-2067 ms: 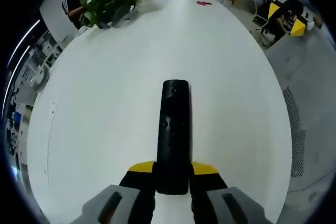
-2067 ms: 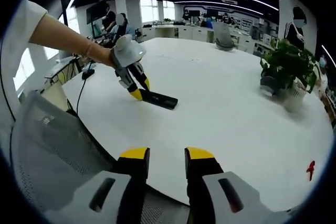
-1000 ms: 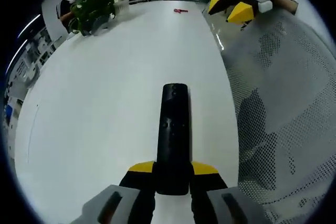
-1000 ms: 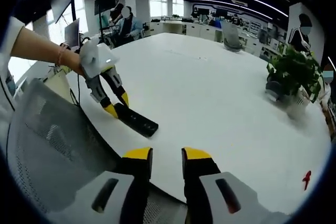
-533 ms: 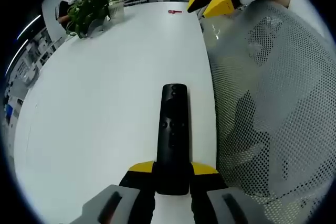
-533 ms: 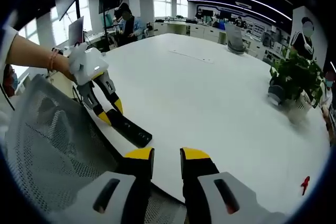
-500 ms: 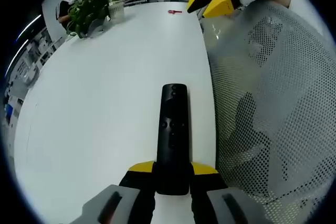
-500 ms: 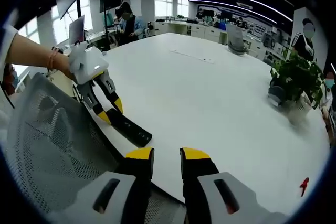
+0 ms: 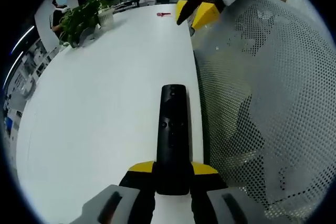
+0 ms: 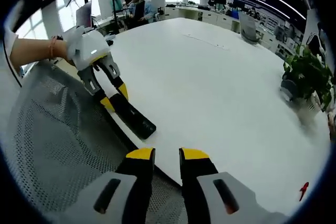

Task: Press the specified remote control buttons in sequence, fully releasing each button before pressing the next.

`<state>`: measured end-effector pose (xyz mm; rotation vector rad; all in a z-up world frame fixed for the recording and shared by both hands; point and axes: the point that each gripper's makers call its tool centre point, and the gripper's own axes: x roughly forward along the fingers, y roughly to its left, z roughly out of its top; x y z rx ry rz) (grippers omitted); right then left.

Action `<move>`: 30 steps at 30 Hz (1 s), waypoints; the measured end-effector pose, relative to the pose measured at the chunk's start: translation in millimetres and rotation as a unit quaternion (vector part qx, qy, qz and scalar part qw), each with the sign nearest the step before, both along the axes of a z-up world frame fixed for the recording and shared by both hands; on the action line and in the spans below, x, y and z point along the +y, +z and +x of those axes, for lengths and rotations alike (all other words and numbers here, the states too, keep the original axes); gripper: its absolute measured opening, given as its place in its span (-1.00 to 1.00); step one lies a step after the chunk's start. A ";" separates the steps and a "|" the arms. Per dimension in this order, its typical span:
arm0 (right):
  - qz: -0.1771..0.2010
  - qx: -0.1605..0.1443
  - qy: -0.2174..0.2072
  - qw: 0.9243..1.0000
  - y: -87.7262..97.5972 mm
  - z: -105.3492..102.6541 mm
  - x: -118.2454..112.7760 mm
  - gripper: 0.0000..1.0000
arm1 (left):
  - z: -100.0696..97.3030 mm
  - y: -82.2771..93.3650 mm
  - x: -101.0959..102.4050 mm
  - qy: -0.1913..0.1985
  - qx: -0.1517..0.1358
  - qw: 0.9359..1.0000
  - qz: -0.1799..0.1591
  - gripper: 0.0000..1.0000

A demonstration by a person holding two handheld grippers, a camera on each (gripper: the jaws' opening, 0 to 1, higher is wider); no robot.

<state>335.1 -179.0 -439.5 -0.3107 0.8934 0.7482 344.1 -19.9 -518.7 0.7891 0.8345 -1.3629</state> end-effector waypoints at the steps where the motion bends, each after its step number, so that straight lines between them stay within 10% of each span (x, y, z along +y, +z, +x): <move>1: 0.008 0.008 0.015 1.000 -0.2 -4.0 5.9 -0.64 | -1.2 0.0 -0.1 0.001 -0.002 1.000 -0.003 -0.52; 15: -0.068 0.086 0.145 0.983 -39.1 -8.3 44.9 -0.87 | -12.3 -1.8 -1.5 -0.030 0.004 1.000 -0.001 -0.52; 30: -0.099 0.081 0.230 0.965 -69.5 -4.0 63.7 -1.00 | -10.8 -2.4 -3.3 -0.015 0.013 1.000 -0.014 -0.52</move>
